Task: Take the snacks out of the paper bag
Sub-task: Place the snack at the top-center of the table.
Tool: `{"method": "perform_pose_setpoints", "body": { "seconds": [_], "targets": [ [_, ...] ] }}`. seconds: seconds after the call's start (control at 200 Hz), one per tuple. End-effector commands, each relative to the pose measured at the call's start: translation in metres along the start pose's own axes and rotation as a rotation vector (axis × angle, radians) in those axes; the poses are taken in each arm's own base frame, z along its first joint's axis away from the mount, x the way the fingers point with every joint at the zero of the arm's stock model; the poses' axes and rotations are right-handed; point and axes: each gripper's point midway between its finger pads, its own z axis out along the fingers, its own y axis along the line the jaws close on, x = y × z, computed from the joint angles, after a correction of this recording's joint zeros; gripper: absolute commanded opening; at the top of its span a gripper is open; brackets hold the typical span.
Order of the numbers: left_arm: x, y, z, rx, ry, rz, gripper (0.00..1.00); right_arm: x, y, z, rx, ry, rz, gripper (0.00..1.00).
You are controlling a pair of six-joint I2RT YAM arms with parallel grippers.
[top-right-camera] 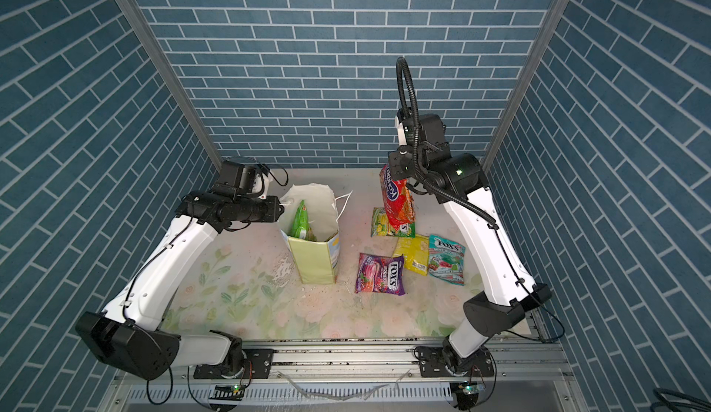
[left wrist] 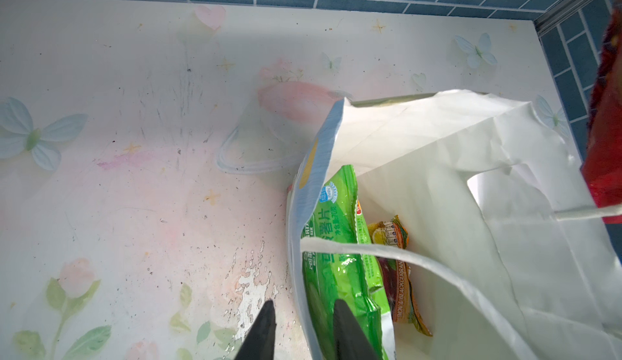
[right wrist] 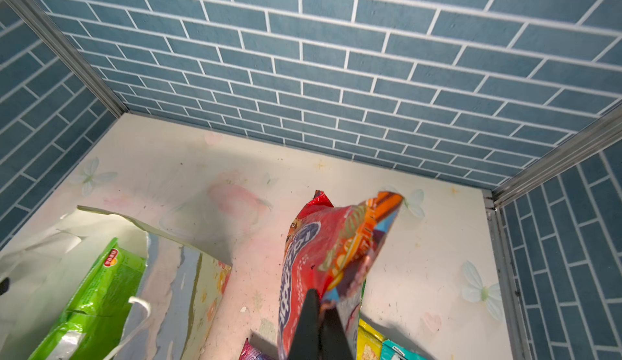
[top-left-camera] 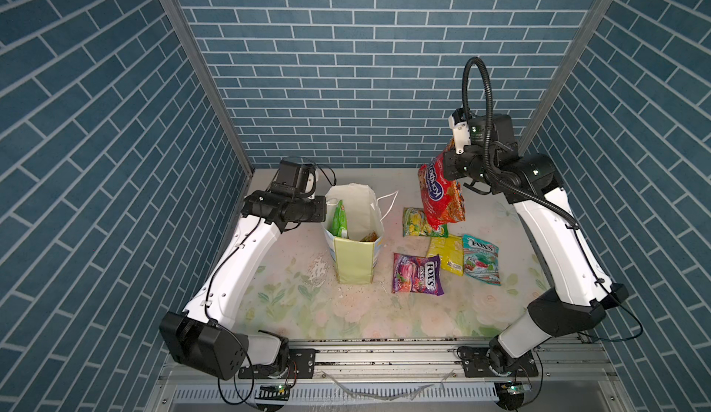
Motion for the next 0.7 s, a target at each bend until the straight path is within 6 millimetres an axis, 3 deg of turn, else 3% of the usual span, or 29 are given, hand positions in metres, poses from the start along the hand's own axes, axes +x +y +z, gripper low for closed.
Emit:
{"method": "perform_pose_setpoints", "body": {
  "seconds": [0.0, 0.33, 0.695],
  "targets": [
    [0.004, 0.005, -0.003, -0.007, 0.004, 0.002, 0.31, -0.044, 0.009, -0.003, -0.102, -0.158, 0.108, 0.0],
    [0.005, 0.011, -0.011, -0.021, -0.004, -0.01, 0.31, -0.034, 0.03, 0.067, -0.197, -0.072, 0.165, 0.0],
    [0.007, 0.008, -0.001, 0.003, 0.015, -0.019, 0.31, -0.014, 0.066, 0.136, -0.339, 0.044, 0.281, 0.0]
  ]
}}
